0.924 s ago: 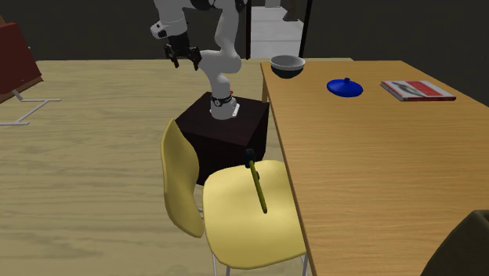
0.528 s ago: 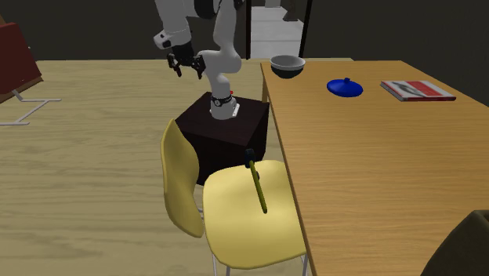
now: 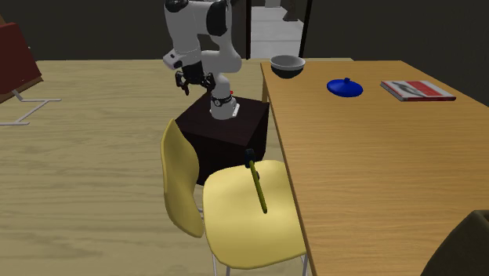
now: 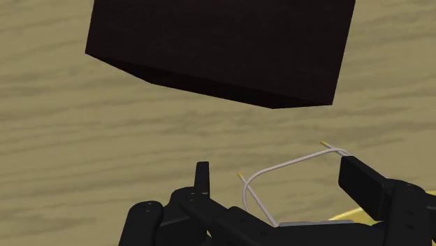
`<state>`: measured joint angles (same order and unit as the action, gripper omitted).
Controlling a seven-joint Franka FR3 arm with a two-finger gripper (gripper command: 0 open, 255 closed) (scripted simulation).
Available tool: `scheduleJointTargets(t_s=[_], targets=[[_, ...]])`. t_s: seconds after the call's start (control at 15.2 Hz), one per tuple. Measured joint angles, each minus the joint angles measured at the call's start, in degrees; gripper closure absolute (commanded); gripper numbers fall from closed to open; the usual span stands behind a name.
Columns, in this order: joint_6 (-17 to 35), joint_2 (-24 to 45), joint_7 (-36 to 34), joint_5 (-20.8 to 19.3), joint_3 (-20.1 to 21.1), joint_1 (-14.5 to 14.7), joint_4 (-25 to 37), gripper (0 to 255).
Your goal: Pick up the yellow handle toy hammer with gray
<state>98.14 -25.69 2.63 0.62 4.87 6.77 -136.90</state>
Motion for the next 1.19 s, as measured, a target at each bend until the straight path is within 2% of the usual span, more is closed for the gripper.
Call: scheduleJointTargets(t_s=[0.59,1.19], targets=[[8.7,16.8,-2.8,1.0,5.0,3.5,9.0,0],[13.3,34.4,-6.6,-1.6,9.0,7.5,22.8,0]])
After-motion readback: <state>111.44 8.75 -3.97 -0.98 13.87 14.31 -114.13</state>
